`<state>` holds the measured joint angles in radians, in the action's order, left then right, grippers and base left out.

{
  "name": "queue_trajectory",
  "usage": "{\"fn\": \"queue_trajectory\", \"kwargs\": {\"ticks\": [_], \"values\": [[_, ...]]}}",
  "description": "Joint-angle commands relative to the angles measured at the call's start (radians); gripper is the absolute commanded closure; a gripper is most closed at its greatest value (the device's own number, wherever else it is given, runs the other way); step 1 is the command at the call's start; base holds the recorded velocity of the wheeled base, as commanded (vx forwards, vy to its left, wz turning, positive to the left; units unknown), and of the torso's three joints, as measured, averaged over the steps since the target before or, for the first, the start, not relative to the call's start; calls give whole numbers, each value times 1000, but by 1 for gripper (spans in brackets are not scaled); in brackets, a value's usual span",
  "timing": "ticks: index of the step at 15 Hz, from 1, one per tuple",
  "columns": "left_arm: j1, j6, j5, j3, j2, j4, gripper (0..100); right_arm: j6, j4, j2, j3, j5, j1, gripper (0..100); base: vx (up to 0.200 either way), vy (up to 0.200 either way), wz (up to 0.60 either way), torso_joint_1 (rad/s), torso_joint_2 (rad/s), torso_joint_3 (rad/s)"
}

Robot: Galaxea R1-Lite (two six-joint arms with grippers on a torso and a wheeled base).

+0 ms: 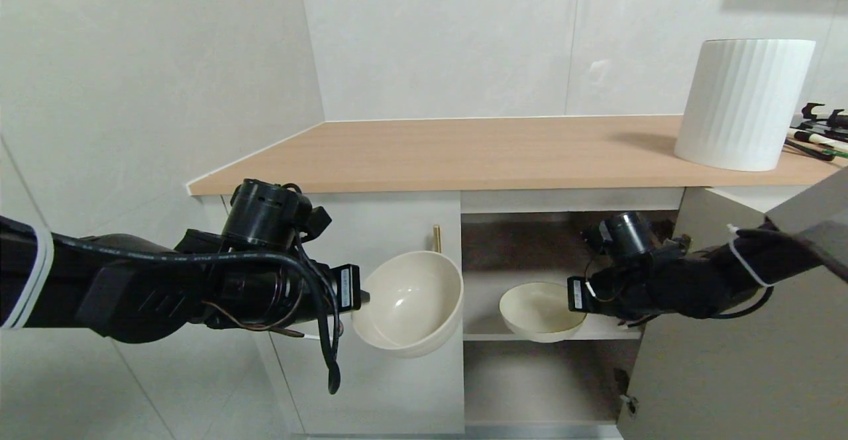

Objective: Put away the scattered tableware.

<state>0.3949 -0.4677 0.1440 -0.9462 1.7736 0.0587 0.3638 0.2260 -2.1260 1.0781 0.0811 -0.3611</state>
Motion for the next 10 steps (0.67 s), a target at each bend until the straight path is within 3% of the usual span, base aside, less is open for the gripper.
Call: {"fn": "queue_trajectory", "kwargs": {"ticks": [1,3,10], "values": [[1,0,0,0,6,1,100,1,70,-195,60,59,10,100,0,0,0,0,0,0],[2,0,0,0,6,1,100,12,75,-298,160,124,22,100,0,0,0,0,0,0],[4,-2,-3,0,13,1,100,18,3,-468,413,204,100,100,0,0,0,0,0,0]]}}
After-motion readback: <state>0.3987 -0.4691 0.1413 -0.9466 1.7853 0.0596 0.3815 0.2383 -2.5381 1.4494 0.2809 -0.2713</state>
